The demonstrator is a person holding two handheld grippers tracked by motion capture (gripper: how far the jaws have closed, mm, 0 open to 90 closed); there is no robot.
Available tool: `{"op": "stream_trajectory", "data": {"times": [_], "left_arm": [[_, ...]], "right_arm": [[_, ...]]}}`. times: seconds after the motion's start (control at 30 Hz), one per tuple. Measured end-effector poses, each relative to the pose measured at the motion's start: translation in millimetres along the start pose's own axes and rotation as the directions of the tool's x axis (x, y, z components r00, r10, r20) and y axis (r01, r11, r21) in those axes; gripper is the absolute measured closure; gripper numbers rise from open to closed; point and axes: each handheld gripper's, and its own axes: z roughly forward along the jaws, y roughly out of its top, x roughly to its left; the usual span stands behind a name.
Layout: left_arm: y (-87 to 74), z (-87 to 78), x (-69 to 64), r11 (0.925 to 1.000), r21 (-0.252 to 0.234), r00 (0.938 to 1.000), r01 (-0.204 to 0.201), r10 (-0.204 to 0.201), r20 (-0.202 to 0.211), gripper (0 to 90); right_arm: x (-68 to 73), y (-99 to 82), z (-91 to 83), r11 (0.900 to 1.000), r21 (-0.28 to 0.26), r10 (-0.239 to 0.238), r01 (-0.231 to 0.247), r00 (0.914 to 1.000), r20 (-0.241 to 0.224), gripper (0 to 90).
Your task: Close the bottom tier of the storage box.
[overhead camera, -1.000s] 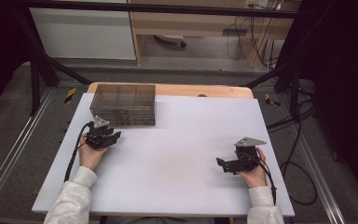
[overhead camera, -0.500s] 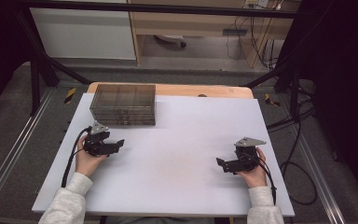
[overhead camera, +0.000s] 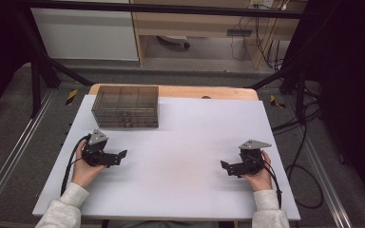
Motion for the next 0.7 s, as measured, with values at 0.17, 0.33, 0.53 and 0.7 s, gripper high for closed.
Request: {"op": "stream_trajectory", "data": {"times": [0.17, 0.33, 0.53, 0.7], "left_arm": [[-7.5, -5.4, -3.4, 0.9996, 0.01, 0.9996, -0.025, 0.025, 0.014, 2.1], [-14.8, -10.0, -4.6, 0.9994, 0.009, 0.9992, -0.034, 0.034, 0.023, 2.0], [-23.5, -14.5, -2.0, 0.9995, 0.011, 0.9994, -0.03, 0.03, 0.02, 3.1], [-30.5, -17.4, -0.6, 0.9995, 0.013, 0.9995, -0.028, 0.028, 0.016, 3.5]], "right_arm": [[0.5, 0.0, -0.1, 1.0, 0.001, 0.0, 0.0, 1.0, -0.002, 0.4], [0.8, -0.3, -0.1, 1.0, 0.001, 0.002, -0.002, 1.0, -0.003, 0.4], [0.9, -0.8, -0.6, 1.0, 0.004, 0.004, -0.004, 1.0, -0.004, 0.3], [0.7, -1.1, -0.9, 1.0, 0.004, -0.001, 0.001, 1.0, -0.005, 0.4]]}}
